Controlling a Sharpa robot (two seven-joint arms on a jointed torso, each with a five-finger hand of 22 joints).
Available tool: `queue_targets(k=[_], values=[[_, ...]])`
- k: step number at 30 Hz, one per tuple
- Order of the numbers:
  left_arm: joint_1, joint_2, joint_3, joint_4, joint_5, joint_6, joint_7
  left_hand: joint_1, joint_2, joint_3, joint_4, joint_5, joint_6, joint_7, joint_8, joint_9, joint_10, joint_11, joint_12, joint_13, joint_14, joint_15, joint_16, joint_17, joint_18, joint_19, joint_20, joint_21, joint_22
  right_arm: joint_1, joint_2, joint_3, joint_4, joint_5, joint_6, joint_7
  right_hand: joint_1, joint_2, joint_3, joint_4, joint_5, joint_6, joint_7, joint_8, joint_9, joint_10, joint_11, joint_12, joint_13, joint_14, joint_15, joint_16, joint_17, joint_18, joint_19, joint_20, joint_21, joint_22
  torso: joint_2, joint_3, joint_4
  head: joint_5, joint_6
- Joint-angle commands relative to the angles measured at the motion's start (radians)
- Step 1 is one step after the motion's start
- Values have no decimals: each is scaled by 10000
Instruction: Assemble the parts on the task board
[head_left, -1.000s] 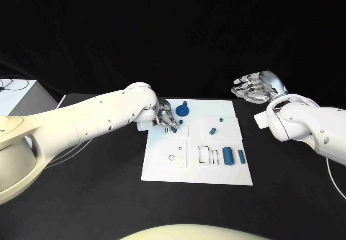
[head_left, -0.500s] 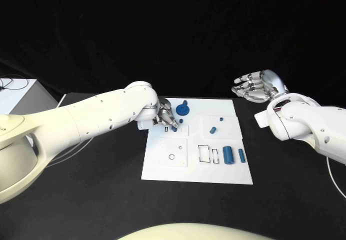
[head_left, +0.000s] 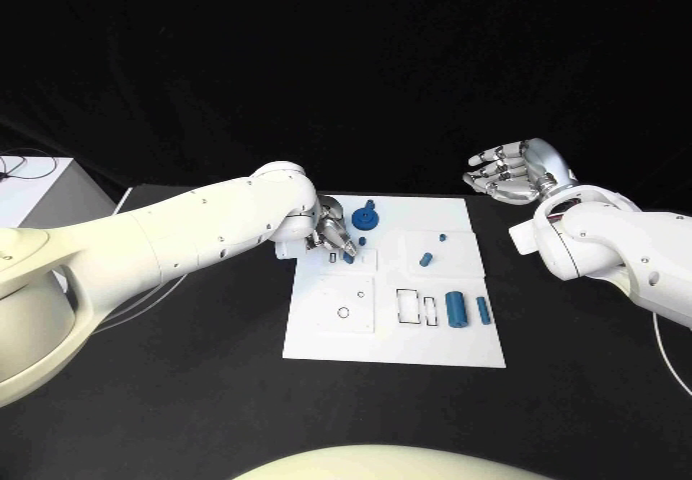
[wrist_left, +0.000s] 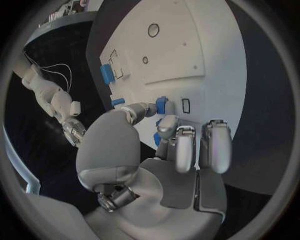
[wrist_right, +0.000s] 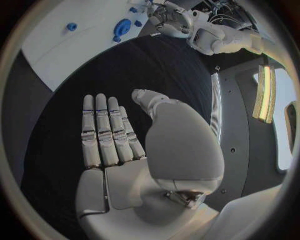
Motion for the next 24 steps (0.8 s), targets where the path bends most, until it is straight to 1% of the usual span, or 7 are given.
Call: queue_targets(k=[1, 5, 12, 16, 21, 24], values=[[-21, 22, -19, 8, -104, 254, -29, -19, 102, 1942, -1978, 24, 262, -181, 30, 664, 59, -19, 24, 17, 1058, -73, 44, 2634, -185, 86, -2, 57, 430, -6, 2, 2, 12, -50, 117, 125, -94, 9, -50, 5, 37, 1, 68, -47, -11, -64, 12, -24, -12, -30, 14, -45, -8, 50, 19, 59, -47, -8, -1, 1, -1, -2, -8], [-21, 25, -20, 3, -131, 207, -26, -49, 101, 1908, -1964, 17, 283, -190, 42, 681, 106, -23, 68, 87, 1058, -74, 44, 2634, -189, 94, -3, 61, 445, -8, 2, 2, 12, -47, 117, 128, -94, 9, -50, 5, 37, 1, 68, -47, -11, -64, 12, -24, -12, -30, 14, -45, -8, 50, 19, 59, -47, -8, -2, -1, 0, -3, 2], [-26, 5, -17, 45, -142, -108, 18, -55, 111, 1900, -1960, 20, 295, -197, 49, 690, 112, -29, 67, 83, 1058, -75, 44, 2634, -189, 95, -3, 62, 447, -11, 5, 2, 15, -44, 111, 138, -93, 12, -53, 1, 39, 2, 68, -49, -12, -67, 13, -23, -12, -31, 15, -52, -13, 50, 16, 61, -47, -22, 0, -12, -9, -7, 8], [-44, -36, -10, 138, -57, -267, 38, -50, 117, 1903, -1965, 28, 302, -203, 52, 695, 124, -34, 78, 100, 1058, -77, 44, 2634, -192, 104, -4, 67, 461, -13, 1, 2, 15, -42, 105, 144, -93, 12, -53, 1, 39, 2, 68, -49, -12, -67, 13, -23, -12, -31, 15, -52, -13, 50, 16, 61, -47, -22, -4, -12, -12, -12, 12], [-68, -150, 40, 360, 84, -505, 53, -40, 120, 1909, -1980, 46, 314, -213, 57, 703, 143, -44, 93, 128, 1058, -83, 44, 2634, -193, 108, -7, 69, 467, -15, -5, 2, 18, -42, 99, 150, -92, 15, -55, -2, 41, 3, 69, -52, -13, -69, 13, -22, -12, -33, 17, -58, -18, 50, 13, 63, -47, -35, 0, -21, -9, -28, 6], [-73, -239, 63, 502, 150, -660, 62, -36, 120, 1913, -1987, 56, 320, -217, 60, 707, 153, -47, 101, 141, 1058, -86, 44, 2634, -195, 116, -8, 73, 479, -17, -10, 2, 18, -41, 94, 154, -92, 15, -55, -2, 41, 3, 69, -52, -13, -69, 13, -22, -12, -33, 17, -58, -18, 50, 13, 63, -47, -35, -2, -20, -6, -35, 10]])
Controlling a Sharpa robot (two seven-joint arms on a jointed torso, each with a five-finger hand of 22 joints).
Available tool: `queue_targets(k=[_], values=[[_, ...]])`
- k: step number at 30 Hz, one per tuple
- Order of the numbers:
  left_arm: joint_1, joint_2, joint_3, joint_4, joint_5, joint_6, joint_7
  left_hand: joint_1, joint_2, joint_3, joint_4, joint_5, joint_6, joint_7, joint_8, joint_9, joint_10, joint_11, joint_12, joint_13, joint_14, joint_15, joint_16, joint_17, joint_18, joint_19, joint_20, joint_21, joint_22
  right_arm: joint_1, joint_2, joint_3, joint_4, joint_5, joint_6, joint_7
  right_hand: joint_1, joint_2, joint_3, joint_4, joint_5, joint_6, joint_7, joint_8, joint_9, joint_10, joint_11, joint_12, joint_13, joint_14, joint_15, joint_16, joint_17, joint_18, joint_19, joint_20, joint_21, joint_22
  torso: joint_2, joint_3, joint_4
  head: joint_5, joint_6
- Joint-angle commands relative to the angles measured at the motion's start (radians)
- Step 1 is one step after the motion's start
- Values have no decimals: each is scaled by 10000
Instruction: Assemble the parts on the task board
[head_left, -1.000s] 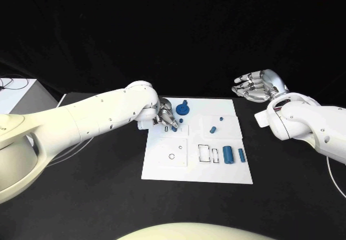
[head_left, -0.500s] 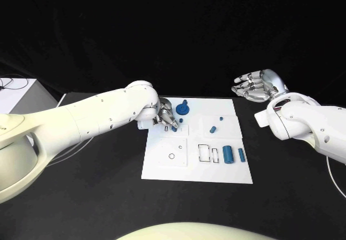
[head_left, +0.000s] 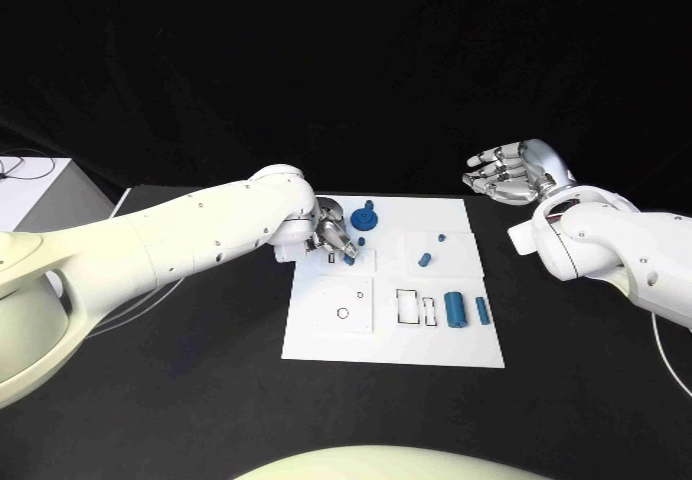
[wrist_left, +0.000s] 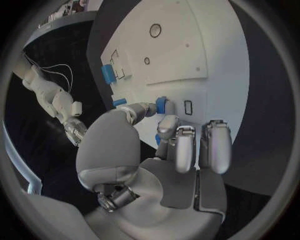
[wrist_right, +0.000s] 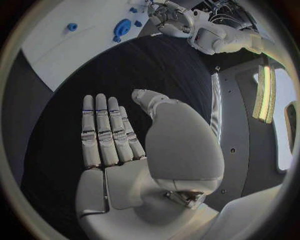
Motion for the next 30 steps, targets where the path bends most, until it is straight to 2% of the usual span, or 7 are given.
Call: queue_targets(k=[1, 15, 19, 30], values=[[-2, -66, 31, 151, 187, -397, 54, 4, 82, 1913, -1987, 73, 315, -213, 57, 700, 80, 24, 62, 22, 1058, -86, 44, 2634, -196, 80, 27, 72, 480, -7, -5, 2, 14, -44, 91, 143, -92, 15, -55, -2, 41, 3, 69, -52, -14, -70, 12, -22, -12, -33, 17, -59, -8, 51, 13, 63, -47, -8, -1, -1, 7, -14, -3], [-6, -292, 92, 371, 295, -659, 67, 9, 87, 1923, -1996, 94, 330, -220, 61, 708, 97, 16, 72, 38, 1058, -92, 44, 2634, -201, 95, 23, 81, 503, -14, -38, 2, 23, -42, 69, 159, -91, 18, -60, -7, 44, 3, 70, -57, -16, -75, 14, -22, -12, -35, 19, -69, -16, 51, 9, 66, -47, -29, -4, 8, 12, -33, -33], [-7, -275, 91, 336, 195, -732, 74, 9, 87, 1923, -1996, 94, 330, -220, 61, 708, 97, 16, 72, 38, 1058, -92, 44, 2634, -201, 95, 23, 81, 503, -20, -37, 2, 19, -42, 69, 163, -91, 18, -61, -8, 44, 2, 70, -58, -16, -77, 15, -22, -12, -36, 20, -71, -17, 51, 8, 67, -47, -33, 1, 13, 27, -29, -42], [-46, -185, 81, 249, -90, -782, 85, 11, 84, 1927, -2003, 103, 336, -224, 63, 712, 97, 12, 66, 28, 1058, -95, 44, 2634, -204, 104, 20, 86, 518, -39, -28, 2, 13, -37, 80, 168, -90, 17, -63, -11, 46, 1, 71, -60, -17, -81, 16, -23, -13, -38, 21, -75, -20, 51, 6, 68, -47, -39, -1, 10, 14, -2, -71]])
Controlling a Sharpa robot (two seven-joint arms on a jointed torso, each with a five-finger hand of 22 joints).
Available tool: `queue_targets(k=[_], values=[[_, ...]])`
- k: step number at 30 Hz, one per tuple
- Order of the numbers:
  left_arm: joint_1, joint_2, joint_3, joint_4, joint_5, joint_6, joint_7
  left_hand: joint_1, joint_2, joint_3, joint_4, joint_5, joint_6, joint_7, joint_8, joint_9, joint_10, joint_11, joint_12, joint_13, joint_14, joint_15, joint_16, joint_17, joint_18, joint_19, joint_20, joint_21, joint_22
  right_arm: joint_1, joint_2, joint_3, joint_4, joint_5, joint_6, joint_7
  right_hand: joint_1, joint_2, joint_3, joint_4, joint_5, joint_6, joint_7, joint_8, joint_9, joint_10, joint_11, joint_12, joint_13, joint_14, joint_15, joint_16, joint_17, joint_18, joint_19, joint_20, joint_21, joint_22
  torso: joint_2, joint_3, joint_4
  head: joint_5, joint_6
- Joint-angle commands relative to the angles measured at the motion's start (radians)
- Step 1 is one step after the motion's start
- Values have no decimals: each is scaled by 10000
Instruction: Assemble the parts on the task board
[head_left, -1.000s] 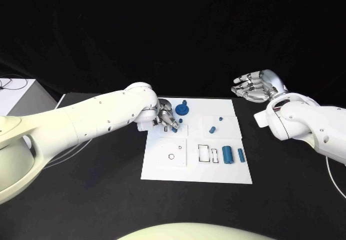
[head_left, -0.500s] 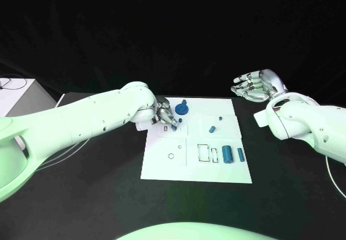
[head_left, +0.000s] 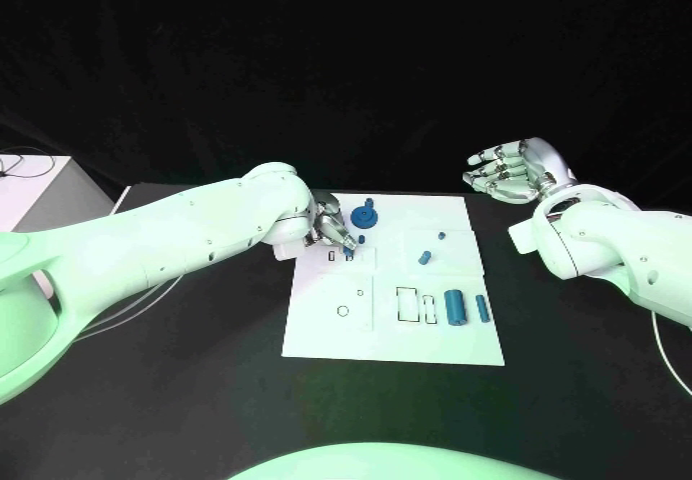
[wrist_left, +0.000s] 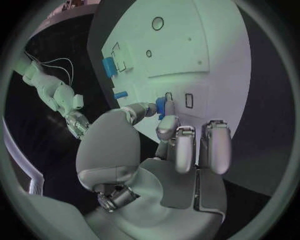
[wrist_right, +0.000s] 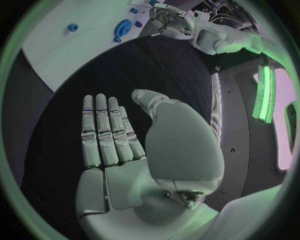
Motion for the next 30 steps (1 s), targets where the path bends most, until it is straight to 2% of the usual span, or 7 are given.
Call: queue_targets(k=[1, 8, 16, 22, 30], values=[[-8, 29, 4, -6, -225, -92, 82, 18, 91, 1928, -2003, 65, 285, -247, 30, 710, 62, -22, 29, 2, 1022, -59, 44, 2634, -204, 69, -16, 48, 519, -7, 2, 2, 9, -38, 83, 146, -90, 18, -63, -11, 46, 0, 72, -61, -8, -82, 15, -23, -13, -38, 21, -37, -11, 51, 6, 68, -47, -15, -1, 3, -4, 15, -6], [-21, 78, -7, -29, -380, -96, 84, 18, 91, 1928, -2003, 65, 285, -247, 30, 710, 62, -22, 29, 2, 1022, -59, 44, 2634, -204, 69, -16, 48, 519, -10, 11, 2, 7, -36, 89, 150, -89, 19, -66, -14, 47, -1, 74, -64, -10, -89, 16, -25, -14, -41, 24, -44, -16, 51, 2, 71, -48, -28, 1, 0, -5, 29, -12], [-92, 138, -67, -75, -487, -48, 87, 19, 85, 1940, -2017, 81, 297, -253, 29, 720, 67, -29, 20, -8, 1022, -67, 44, 2634, -204, 72, -23, 49, 521, -12, 11, 2, 7, -35, 96, 151, -89, 21, -67, -16, 49, -1, 75, -67, -11, -92, 18, -25, -14, -42, 25, -49, -19, 52, 0, 72, -48, -37, 2, -5, -14, 29, -29], [-109, 123, -75, -72, -507, 44, 82, 19, 85, 1940, -2017, 81, 297, -253, 29, 720, 67, -29, 20, -8, 1022, -67, 44, 2634, -204, 72, -23, 49, 521, -13, 9, 2, 13, -11, 140, 167, -88, 22, -69, -18, 49, -2, 76, -68, -11, -94, 18, -25, -14, -42, 26, -52, -21, 52, -1, 73, -48, -43, 5, -9, 13, 0, -39], [-115, 112, -79, -42, -517, 135, 74, 19, 82, 1945, -2021, 88, 300, -255, 28, 723, 64, -31, 11, -21, 1022, -69, 44, 2634, -201, 64, -25, 45, 509, -16, 21, 2, 7, 4, 162, 180, -87, 21, -70, -19, 50, -3, 76, -70, -12, -97, 19, -25, -14, -43, 26, -53, -22, 52, -3, 73, -48, -47, -5, -11, 4, 29, -48]])
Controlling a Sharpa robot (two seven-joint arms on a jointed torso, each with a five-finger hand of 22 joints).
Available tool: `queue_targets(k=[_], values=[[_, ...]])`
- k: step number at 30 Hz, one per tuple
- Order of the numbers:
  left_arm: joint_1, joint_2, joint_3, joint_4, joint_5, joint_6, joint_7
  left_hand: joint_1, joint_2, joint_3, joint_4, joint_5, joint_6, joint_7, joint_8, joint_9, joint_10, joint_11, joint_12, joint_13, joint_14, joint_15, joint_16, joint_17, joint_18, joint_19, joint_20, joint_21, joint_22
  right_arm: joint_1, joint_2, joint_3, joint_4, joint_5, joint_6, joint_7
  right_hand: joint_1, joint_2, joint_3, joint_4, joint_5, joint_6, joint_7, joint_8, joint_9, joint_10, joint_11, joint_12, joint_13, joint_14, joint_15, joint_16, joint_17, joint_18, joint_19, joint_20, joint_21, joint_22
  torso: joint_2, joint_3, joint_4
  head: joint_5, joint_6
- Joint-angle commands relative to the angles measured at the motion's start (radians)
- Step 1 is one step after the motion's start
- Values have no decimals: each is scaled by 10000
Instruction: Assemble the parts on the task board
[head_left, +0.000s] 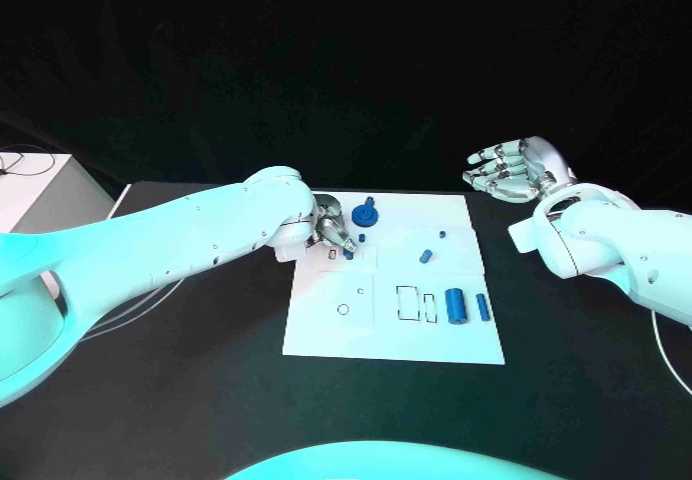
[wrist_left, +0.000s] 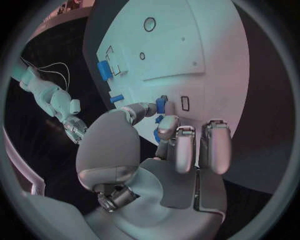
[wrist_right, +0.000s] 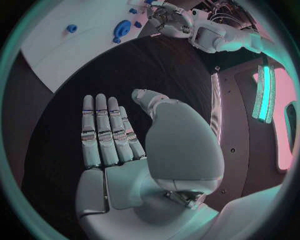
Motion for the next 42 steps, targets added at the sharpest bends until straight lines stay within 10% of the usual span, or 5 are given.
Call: queue_targets(k=[1, 42], values=[[-14, 5, -6, 29, -82, 165, 60, 29, 92, 1945, -2021, 59, 283, -238, 26, 661, 66, -33, 12, -9, 1023, -70, 44, 2634, -201, 65, -25, 45, 504, -6, 7, 2, 6, -8, 144, 157, -87, 20, -43, 8, 50, -3, 76, -30, -13, -60, -18, -25, -14, -44, 26, -54, -14, 51, -3, 74, -48, -9, -4, -1, -9, 20, -7], [-15, -66, 59, 44, -69, 467, 47, 25, 72, 1967, -2046, 95, 304, -247, 24, 679, 91, -43, 15, 13, 1023, -78, 44, 2634, -201, 66, -34, 45, 503, -11, -1, 2, 4, -6, 143, 155, -85, 26, -53, -4, 53, -8, 83, -43, -18, -80, -11, -27, -15, -49, 34, -76, -30, 50, -20, 82, -51, -57, 8, 14, -23, 10, -25]])
